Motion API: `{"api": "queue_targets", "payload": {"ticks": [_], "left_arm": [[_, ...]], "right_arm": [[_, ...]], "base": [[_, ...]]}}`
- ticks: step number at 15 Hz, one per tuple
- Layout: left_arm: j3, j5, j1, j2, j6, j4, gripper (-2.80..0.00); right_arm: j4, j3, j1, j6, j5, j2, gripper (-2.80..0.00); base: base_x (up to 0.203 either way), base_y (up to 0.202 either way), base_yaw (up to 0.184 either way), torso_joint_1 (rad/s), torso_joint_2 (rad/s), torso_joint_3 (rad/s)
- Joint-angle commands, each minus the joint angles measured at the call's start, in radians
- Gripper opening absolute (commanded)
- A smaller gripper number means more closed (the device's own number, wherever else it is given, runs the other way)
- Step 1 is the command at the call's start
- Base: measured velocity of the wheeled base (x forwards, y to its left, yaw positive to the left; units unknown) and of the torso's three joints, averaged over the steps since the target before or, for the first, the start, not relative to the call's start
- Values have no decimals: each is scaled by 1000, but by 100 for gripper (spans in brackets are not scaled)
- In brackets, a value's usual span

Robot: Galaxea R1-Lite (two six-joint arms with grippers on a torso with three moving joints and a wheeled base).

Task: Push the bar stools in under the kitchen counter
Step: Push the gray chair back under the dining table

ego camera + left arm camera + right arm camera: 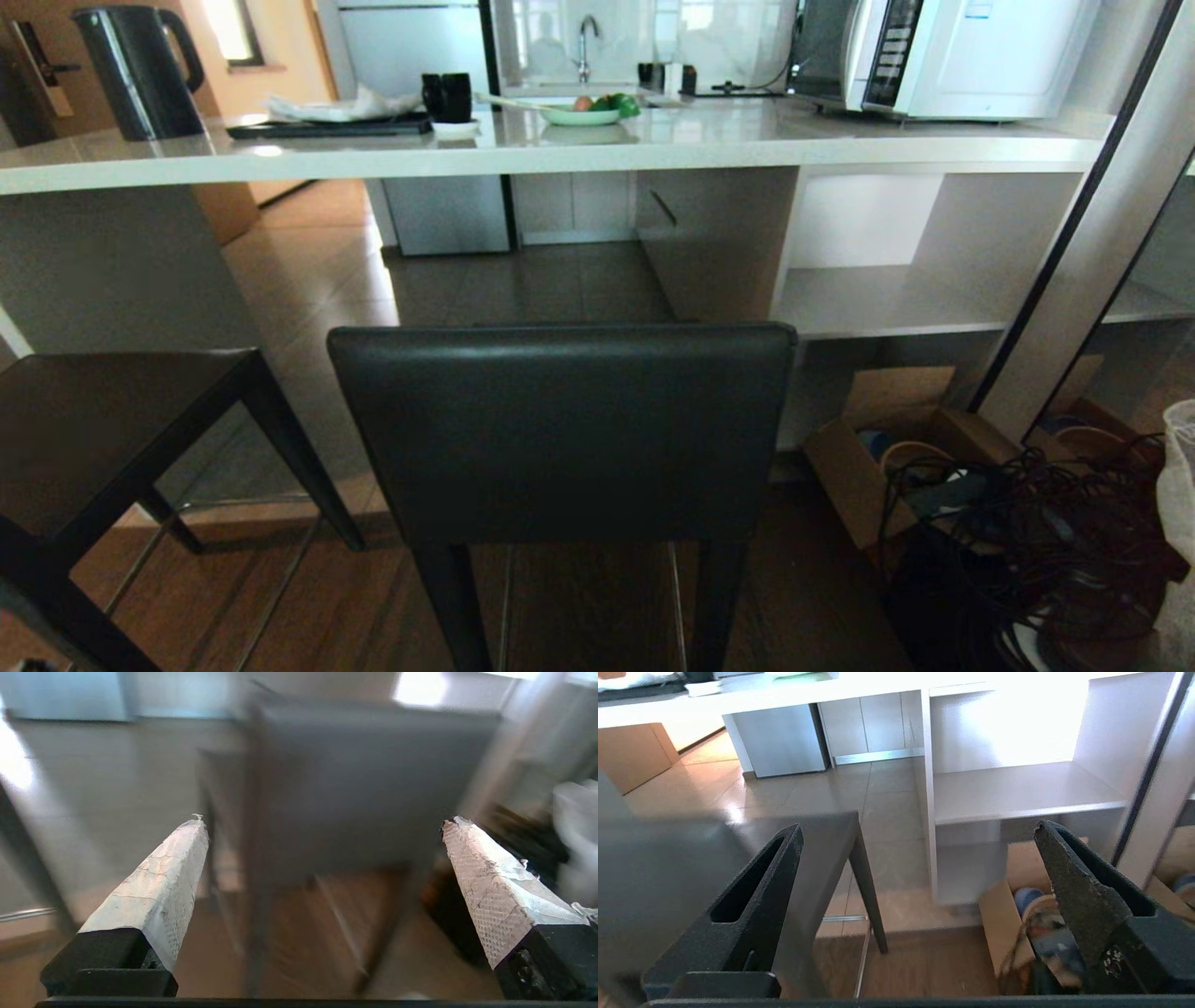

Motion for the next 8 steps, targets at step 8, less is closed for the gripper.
{"api": "queue_targets", "payload": {"ticks": [8], "left_arm": [[245, 206, 6, -320, 201, 140, 0]], "right_arm": [[396, 262, 31, -110, 12, -644, 0]], "base": [[0, 0, 0, 0, 0, 0]]}}
